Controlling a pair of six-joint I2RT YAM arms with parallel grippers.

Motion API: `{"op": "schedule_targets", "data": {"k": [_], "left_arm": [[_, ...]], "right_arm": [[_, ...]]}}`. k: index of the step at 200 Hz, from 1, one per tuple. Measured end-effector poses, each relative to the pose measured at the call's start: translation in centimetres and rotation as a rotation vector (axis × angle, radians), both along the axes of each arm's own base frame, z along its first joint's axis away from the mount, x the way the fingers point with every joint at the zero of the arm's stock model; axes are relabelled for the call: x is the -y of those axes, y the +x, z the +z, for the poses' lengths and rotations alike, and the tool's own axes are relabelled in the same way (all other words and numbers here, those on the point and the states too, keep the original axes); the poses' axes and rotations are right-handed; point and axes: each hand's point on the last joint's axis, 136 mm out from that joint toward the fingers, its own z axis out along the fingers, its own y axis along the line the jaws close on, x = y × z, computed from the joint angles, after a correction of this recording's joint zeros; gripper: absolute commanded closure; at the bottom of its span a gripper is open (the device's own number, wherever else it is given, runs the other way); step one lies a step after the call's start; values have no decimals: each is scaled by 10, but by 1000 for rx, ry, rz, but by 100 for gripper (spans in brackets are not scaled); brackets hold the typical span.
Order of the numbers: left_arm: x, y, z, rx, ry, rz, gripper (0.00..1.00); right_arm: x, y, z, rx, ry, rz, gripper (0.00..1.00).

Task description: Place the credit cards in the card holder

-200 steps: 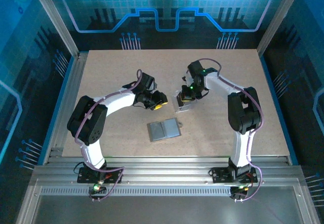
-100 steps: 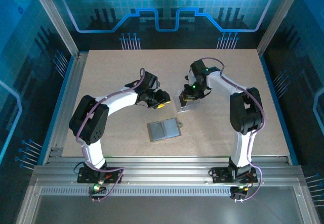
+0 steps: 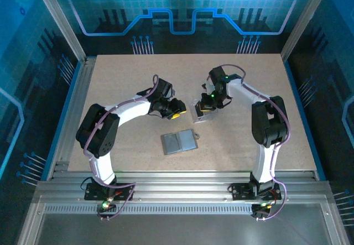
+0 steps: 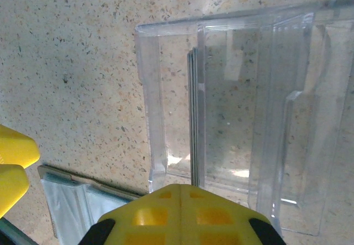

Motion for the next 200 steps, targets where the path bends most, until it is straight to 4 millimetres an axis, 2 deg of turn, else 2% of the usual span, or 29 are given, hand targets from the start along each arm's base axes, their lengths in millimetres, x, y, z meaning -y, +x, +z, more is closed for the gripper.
{"op": "schedule_targets", "data": {"k": [53,73,95,136,162,200], "left_arm": [[0,0,-1,-2,1,0,59],[4,7,2,0,0,-3,59],[12,22,10,20,-6,-9,59],[26,49,23,57,-8,-31,58],[31,59,14,44,6,-43,57],[33,61,-16,-17,41,-50,55]], "right_arm": [[11,4,2,79,-186,11,68],[8,4,7,113,-248,34,66],[5,7,10,141,-283,42,65],[10,11,-2,139,-346,42,62],[10,10,-8,137,-377,49,61],[10,10,-9,145,-392,53,60]]}}
